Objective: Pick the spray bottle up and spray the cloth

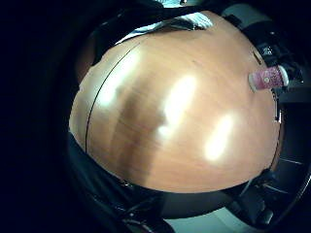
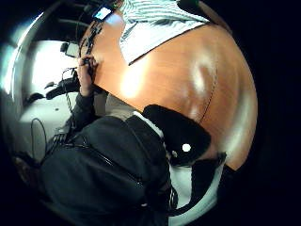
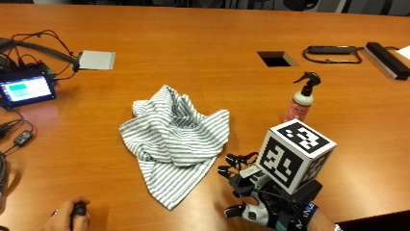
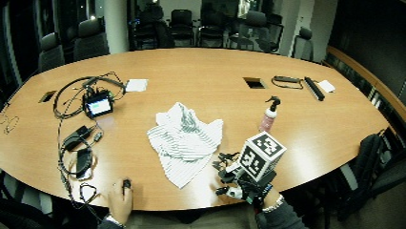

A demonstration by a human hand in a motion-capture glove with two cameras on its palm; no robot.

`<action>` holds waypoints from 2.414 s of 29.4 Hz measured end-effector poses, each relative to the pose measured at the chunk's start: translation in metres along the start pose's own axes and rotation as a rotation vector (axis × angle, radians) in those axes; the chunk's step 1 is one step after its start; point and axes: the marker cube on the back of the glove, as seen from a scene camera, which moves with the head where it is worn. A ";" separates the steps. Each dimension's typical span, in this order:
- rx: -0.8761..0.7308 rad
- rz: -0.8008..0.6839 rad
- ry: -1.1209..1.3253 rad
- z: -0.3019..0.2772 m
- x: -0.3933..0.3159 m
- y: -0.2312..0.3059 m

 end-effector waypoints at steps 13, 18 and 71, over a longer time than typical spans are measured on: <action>-0.023 0.012 0.006 0.004 0.004 0.001; -0.008 0.042 -0.001 -0.005 0.015 -0.002; 1.108 0.397 -0.619 -0.066 0.226 -0.123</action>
